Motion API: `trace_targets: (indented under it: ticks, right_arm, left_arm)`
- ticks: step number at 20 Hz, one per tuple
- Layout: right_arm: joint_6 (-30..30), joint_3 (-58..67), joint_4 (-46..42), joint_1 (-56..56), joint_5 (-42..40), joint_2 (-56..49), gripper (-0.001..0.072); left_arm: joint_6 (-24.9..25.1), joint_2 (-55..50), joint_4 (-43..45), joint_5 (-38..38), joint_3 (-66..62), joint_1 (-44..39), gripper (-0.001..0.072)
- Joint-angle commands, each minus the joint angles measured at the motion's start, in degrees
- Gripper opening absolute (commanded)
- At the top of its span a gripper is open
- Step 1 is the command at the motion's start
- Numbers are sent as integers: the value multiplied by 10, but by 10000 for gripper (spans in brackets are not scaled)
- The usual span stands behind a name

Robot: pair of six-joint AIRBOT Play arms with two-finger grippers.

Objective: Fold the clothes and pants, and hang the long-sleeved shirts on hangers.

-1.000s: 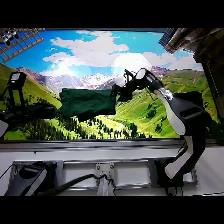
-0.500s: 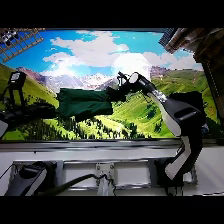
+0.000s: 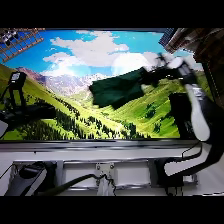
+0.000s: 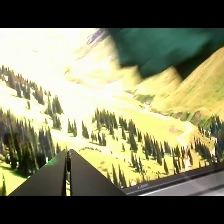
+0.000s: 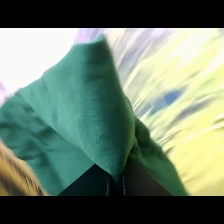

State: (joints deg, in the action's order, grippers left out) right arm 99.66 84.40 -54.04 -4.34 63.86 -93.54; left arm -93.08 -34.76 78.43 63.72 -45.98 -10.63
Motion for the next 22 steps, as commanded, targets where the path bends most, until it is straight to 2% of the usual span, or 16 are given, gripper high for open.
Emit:
trace_targets:
  ticks: [1,9,14,19,22]
  right_arm:
    - [45,1,-3,-122,-28,60,27]
    - [93,1,4,-307,-24,150,27]
    - [105,0,-9,-361,53,165,26]
    - [114,-10,-98,-404,155,220,25]
    - [103,-64,-134,-457,170,279,26]
  left_arm:
    - [0,0,0,-8,0,0,23]
    - [0,0,-5,-52,0,0,23]
    - [1,-22,-50,-57,0,0,23]
    - [11,-41,-78,-57,0,-1,23]
    - [16,-41,-78,-57,0,-1,23]
